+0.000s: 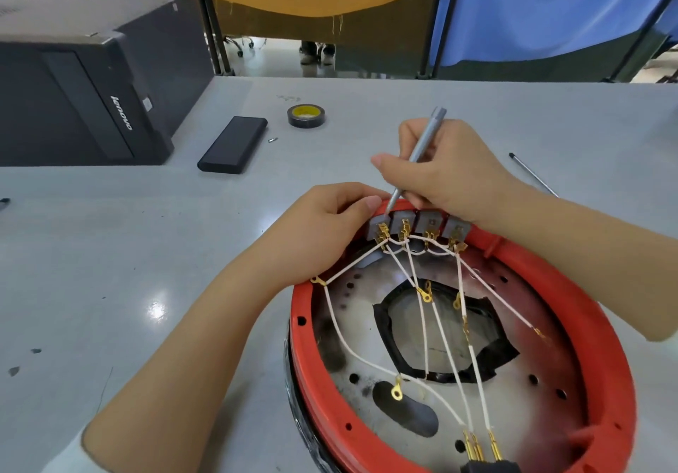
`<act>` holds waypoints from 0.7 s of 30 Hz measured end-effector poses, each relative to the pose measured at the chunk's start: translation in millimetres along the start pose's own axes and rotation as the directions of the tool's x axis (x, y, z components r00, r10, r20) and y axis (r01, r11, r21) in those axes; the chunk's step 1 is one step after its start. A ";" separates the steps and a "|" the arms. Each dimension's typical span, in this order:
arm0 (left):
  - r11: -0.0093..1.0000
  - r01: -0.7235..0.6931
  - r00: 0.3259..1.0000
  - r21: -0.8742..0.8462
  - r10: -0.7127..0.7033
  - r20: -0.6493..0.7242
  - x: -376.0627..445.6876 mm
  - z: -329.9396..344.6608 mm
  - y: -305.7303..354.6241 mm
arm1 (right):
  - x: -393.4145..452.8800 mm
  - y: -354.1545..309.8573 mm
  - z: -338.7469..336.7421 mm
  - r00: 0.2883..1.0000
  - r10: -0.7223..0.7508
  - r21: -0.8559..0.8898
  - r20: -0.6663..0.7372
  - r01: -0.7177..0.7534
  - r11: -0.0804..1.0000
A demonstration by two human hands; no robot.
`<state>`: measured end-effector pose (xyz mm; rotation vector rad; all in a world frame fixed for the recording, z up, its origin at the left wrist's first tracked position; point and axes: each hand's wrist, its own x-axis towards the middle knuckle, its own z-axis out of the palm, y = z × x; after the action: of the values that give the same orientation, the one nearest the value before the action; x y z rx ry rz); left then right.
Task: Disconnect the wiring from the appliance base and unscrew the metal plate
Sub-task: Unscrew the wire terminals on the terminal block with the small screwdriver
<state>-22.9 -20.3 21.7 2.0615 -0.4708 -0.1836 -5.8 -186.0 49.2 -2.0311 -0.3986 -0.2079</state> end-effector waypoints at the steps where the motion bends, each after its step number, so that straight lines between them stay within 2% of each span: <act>1: 1.000 -0.005 1.000 0.009 0.005 -0.001 0.6 0.1 -0.6 | -2.1 4.8 1.0 1.000 -0.018 0.005 -0.013 0.018 1.000; 4: 1.000 -0.010 1.000 0.020 0.010 -0.001 2.3 0.4 -2.4 | -5.5 15.5 1.2 0.996 -0.063 0.032 -0.063 0.065 0.997; 15: 0.999 -0.048 0.999 0.001 0.048 -0.003 2.9 1.3 -2.0 | -7.4 14.7 3.3 0.987 -0.129 -0.114 -0.096 0.118 0.986; 18: 0.998 -0.050 0.999 -0.024 0.050 0.003 2.6 2.1 -1.1 | -6.8 15.1 3.7 0.990 -0.114 -0.094 -0.078 0.106 0.990; 21: 0.999 -0.040 0.999 -0.018 0.041 0.004 3.3 1.7 -1.2 | -0.7 15.6 5.7 0.999 -0.034 -0.048 -0.042 0.032 0.998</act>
<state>-20.1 -22.5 19.9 2.0324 -0.5114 -0.1678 -0.9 -187.9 33.4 -2.0641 -0.4040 -0.2826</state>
